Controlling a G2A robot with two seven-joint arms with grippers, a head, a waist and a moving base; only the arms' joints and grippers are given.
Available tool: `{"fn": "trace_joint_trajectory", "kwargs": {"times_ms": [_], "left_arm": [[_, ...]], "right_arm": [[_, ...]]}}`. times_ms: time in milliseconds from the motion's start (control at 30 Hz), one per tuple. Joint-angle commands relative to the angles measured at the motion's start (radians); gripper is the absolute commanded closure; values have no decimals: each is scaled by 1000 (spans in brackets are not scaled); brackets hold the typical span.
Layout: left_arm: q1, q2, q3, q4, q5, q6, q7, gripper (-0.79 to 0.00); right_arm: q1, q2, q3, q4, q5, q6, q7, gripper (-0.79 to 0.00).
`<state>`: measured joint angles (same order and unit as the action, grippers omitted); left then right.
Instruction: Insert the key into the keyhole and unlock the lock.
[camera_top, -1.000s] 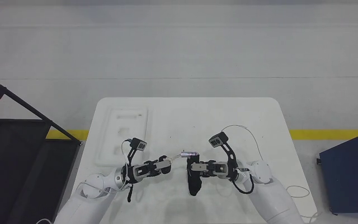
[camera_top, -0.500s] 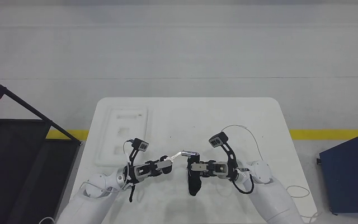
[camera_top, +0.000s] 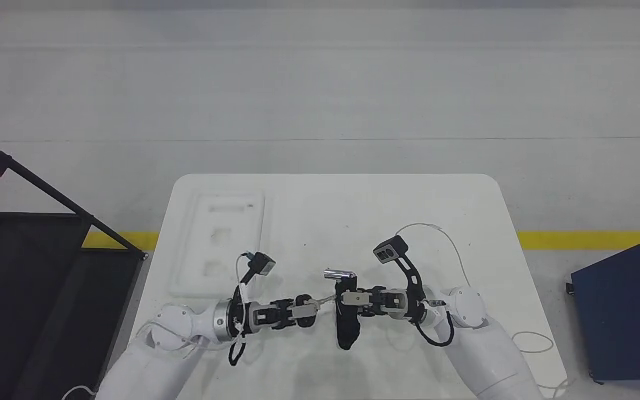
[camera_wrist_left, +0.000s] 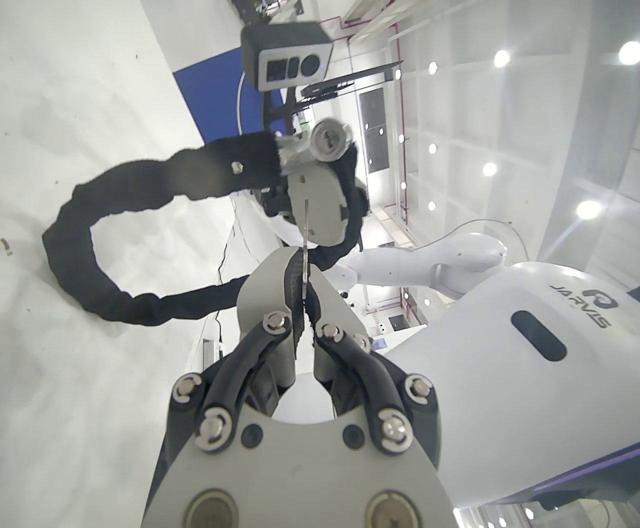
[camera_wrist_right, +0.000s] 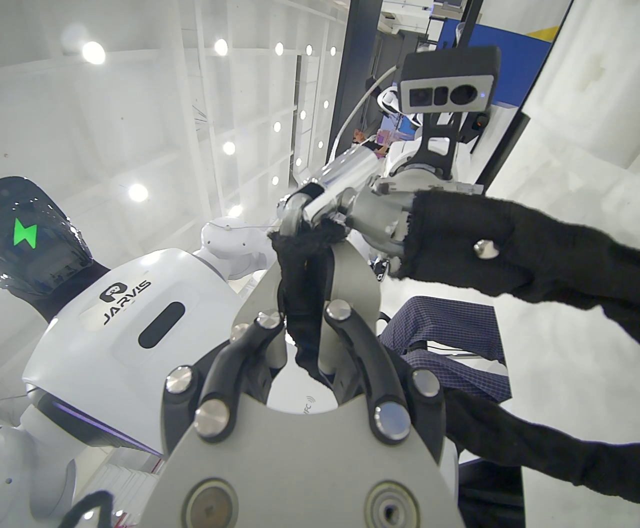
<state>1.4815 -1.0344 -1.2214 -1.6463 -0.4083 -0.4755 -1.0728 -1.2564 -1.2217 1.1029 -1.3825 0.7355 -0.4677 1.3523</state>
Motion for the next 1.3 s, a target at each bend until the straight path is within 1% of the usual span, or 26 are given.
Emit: {"fn": "trace_joint_trajectory", "kwargs": {"times_ms": [0, 67, 167, 1267], "left_arm": [[2, -1, 13, -2, 13, 21, 14, 0], [2, -3, 19, 5, 4, 23, 25, 0], [-12, -4, 33, 11, -15, 0, -13, 0], [-12, -4, 33, 11, -15, 0, -13, 0]], "right_arm": [[0, 0, 0, 0, 0, 0, 0, 0], [0, 0, 0, 0, 0, 0, 0, 0], [0, 0, 0, 0, 0, 0, 0, 0], [0, 0, 0, 0, 0, 0, 0, 0]]}}
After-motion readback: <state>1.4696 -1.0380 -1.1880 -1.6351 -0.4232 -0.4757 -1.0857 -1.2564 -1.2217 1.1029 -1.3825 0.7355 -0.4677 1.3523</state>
